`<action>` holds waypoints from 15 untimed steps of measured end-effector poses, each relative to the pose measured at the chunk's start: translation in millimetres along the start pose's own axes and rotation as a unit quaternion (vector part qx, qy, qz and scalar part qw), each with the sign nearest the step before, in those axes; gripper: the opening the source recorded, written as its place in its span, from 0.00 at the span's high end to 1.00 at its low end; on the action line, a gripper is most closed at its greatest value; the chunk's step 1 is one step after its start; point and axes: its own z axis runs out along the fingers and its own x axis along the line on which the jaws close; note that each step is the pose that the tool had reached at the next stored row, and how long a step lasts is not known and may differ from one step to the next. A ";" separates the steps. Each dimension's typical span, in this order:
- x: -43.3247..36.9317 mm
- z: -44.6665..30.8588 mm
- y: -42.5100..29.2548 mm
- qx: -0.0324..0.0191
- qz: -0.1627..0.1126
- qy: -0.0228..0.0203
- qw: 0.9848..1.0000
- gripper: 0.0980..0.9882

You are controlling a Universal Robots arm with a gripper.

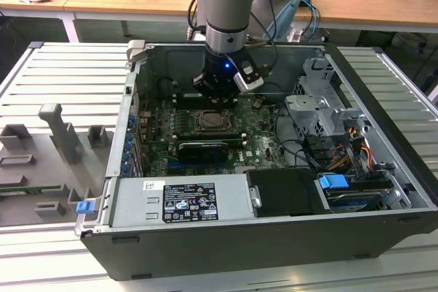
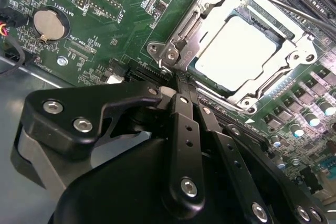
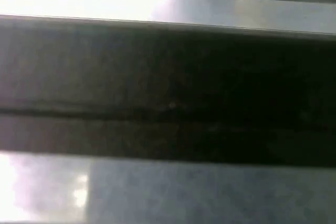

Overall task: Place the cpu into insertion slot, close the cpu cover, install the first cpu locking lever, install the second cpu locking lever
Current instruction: 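Install the first cpu locking lever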

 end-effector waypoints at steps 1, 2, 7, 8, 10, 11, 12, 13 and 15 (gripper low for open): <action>0.0 0.0 0.0 0.000 0.000 0.000 1.000 0.99; 0.0 0.1 0.0 0.000 0.000 0.000 1.000 0.99; -0.2 -7.8 0.7 -0.001 0.000 0.000 1.000 0.99; -0.3 -10.2 1.0 0.000 0.000 0.000 1.000 0.99; -0.3 -10.2 0.5 0.000 0.000 0.000 1.000 0.99; -0.2 -10.3 0.2 0.000 0.000 0.000 1.000 0.99; -0.2 -10.4 -0.2 0.000 0.000 0.000 1.000 0.99; -0.2 -10.4 -0.6 0.000 0.000 0.000 1.000 0.99; -0.2 -10.4 -1.1 0.000 0.000 0.000 1.000 0.99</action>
